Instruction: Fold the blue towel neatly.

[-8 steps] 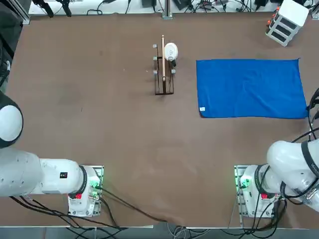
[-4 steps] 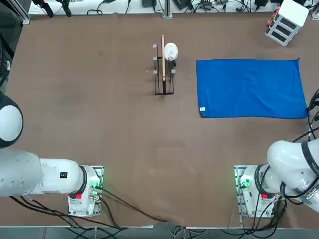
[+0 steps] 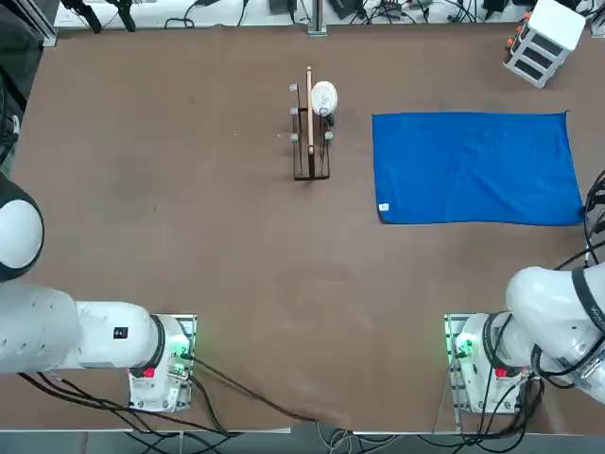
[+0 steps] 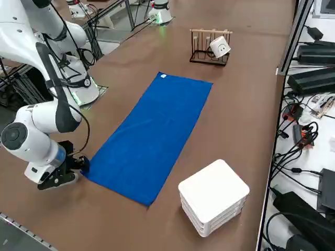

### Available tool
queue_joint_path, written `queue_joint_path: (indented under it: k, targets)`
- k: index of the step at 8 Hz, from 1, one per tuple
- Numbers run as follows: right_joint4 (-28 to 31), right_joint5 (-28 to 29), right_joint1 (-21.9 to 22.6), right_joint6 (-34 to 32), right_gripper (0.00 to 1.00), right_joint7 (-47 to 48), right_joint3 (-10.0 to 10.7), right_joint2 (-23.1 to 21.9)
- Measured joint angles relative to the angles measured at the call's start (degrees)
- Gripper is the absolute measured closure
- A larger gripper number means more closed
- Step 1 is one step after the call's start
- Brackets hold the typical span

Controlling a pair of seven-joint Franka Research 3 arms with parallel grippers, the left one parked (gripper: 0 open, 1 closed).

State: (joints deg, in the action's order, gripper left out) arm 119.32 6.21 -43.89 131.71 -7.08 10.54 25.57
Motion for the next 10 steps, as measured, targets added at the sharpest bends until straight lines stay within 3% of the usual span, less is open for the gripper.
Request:
queue_joint_path:
  k: [5,6,7,9,10]
  targets:
    - [0.02,0.06,0.0,-0.03,0.39,1.4,-0.08,0.85]
    - [0.02,0.06,0.01,-0.03,0.54,2.62,-0.2,0.89]
    - [0.02,0.06,0.03,-0.03,0.59,3.23,-0.37,0.89]
    - [-0.05,0.07,0.04,-0.14,0.97,3.36,-0.54,0.81]
    - [-0.18,0.07,0.07,-0.68,0.97,3.35,-0.58,0.8]
